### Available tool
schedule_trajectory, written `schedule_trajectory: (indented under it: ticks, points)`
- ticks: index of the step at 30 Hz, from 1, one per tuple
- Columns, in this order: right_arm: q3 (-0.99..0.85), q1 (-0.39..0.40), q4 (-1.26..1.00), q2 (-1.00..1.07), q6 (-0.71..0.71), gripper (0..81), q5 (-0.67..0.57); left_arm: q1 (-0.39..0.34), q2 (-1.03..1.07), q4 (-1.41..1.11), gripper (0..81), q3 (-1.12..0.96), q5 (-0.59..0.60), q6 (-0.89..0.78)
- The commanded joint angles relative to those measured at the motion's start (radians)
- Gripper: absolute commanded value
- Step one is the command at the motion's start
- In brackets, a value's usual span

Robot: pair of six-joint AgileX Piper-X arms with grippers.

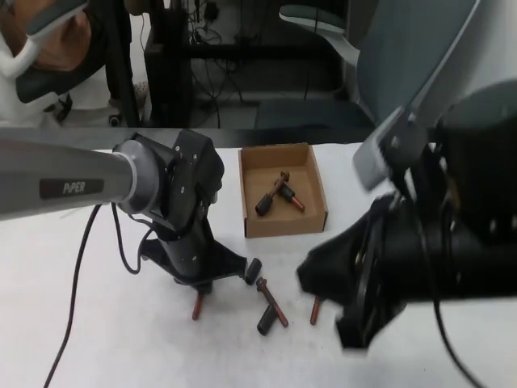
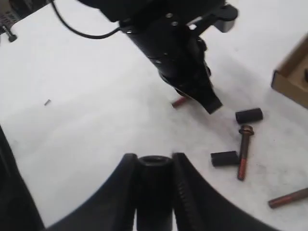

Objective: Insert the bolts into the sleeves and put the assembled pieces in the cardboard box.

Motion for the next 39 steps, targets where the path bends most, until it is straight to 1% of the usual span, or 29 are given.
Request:
schedule_trajectory:
  ticks: [1, 2, 3, 5, 6, 8, 12, 14, 15, 18, 20, 23, 25, 26, 29, 30, 33, 35, 37, 39]
  points:
    - [0.063, 0.074, -0.124, -0.037, -0.014, 0.0, 0.016, -0.008, 0.039, -0.066, 1.7, 0.006, 0.041, 0.014]
    - [0.101, 0.1, -0.191, -0.055, -0.014, 0.0, 0.02, -0.008, 0.039, -0.093, 1.7, 0.006, 0.082, 0.033]
    - [0.135, 0.12, -0.249, -0.074, -0.014, 0.0, 0.033, -0.008, 0.039, -0.119, 1.7, 0.006, 0.147, 0.046]
    - [0.226, 0.17, -0.396, -0.129, -0.006, 0.0, 0.093, -0.004, 0.033, -0.175, 1.7, 0.006, 0.299, 0.047]
    - [0.269, 0.19, -0.456, -0.16, 0.017, 0.0, 0.133, -0.003, 0.025, -0.196, 1.7, 0.011, 0.341, 0.047]
    - [0.342, 0.213, -0.515, -0.226, 0.077, 0.0, 0.242, -0.004, -0.013, -0.234, 1.7, 0.033, 0.381, 0.049]
    - [0.444, 0.228, -0.526, -0.33, 0.079, 0.0, 0.314, -0.004, -0.15, -0.383, 1.7, 0.141, 0.437, 0.086]
    - [0.476, 0.227, -0.526, -0.365, 0.106, 0.0, 0.375, -0.004, -0.245, -0.5, 1.7, 0.223, 0.462, 0.083]
    - [0.49, 0.227, -0.526, -0.38, 0.125, 0.0, 0.404, -0.004, -0.284, -0.568, 1.7, 0.265, 0.47, 0.084]
    - [0.522, 0.227, -0.53, -0.405, 0.123, 0.0, 0.492, -0.009, -0.434, -0.808, 1.7, 0.385, 0.515, 0.054]
    - [0.542, 0.227, -0.542, -0.408, 0.119, 0.0, 0.527, -0.025, -0.52, -1.057, 1.7, 0.469, 0.551, -0.006]
    - [0.575, 0.227, -0.649, -0.397, 0.116, 0.0, 0.537, -0.072, -0.59, -1.396, 1.7, 0.552, 0.531, -0.098]
    - [0.597, 0.227, -0.761, -0.385, 0.118, 0.0, 0.537, -0.114, -0.6, -1.554, 1.7, 0.581, 0.477, -0.139]
    - [0.603, 0.227, -0.82, -0.379, 0.118, 0.0, 0.537, -0.133, -0.599, -1.586, 1.7, 0.588, 0.441, -0.159]
    - [0.607, 0.227, -0.93, -0.343, 0.112, 0.0, 0.535, -0.199, -0.593, -1.579, 1.7, 0.592, 0.313, -0.173]
    - [0.607, 0.227, -0.959, -0.327, 0.09, 0.0, 0.535, -0.221, -0.588, -1.576, 1.7, 0.592, 0.277, -0.173]
    - [0.607, 0.227, -1.039, -0.276, -0.017, 0.0, 0.535, -0.273, -0.577, -1.578, 1.7, 0.59, 0.239, -0.148]
    - [0.607, 0.227, -1.088, -0.242, -0.076, 0.0, 0.535, -0.296, -0.574, -1.583, 1.7, 0.59, 0.233, -0.109]
    - [0.607, 0.227, -1.127, -0.207, -0.143, 0.0, 0.535, -0.312, -0.574, -1.583, 1.7, 0.59, 0.233, -0.079]
    - [0.607, 0.227, -1.145, -0.181, -0.168, 0.0, 0.535, -0.322, -0.574, -1.589, 1.7, 0.59, 0.24, -0.08]
